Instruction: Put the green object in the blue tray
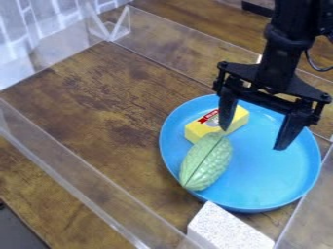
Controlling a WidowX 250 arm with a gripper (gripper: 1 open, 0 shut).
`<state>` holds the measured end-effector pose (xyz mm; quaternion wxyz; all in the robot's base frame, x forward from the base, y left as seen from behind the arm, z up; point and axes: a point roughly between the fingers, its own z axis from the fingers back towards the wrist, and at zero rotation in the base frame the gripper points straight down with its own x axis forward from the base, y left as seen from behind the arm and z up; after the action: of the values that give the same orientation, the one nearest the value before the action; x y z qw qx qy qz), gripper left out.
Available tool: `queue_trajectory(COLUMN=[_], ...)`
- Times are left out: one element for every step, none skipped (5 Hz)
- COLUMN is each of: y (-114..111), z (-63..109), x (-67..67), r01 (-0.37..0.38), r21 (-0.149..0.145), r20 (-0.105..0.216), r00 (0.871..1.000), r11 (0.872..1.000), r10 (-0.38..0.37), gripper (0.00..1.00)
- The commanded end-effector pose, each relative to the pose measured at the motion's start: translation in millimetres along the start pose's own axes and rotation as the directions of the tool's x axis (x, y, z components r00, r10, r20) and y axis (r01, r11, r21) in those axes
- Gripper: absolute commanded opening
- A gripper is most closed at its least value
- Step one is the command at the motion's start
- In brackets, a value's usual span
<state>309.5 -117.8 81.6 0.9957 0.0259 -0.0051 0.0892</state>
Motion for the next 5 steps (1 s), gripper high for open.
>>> queue_trajectory(y=[-2.7, 1.9, 2.3, 8.7, 18.0], z=[8.5, 15.2, 15.5, 3.5, -7.6], x=[-8.6, -16.3, -10.8, -0.4, 11.8], r01=[0.043, 0.081, 0.056, 0.148, 0.233], r21=[-0.007, -0.003, 0.002, 0.009, 0.017], r20=[0.014, 0.012, 0.006, 0.000, -0.005], r00=[0.999, 0.997, 0.998, 0.989, 0.973], r11=[0.999, 0.997, 0.998, 0.989, 0.972], r10=[-0.043, -0.081, -0.056, -0.148, -0.233], gripper=[1.00, 1.00, 1.00, 1.00, 1.00])
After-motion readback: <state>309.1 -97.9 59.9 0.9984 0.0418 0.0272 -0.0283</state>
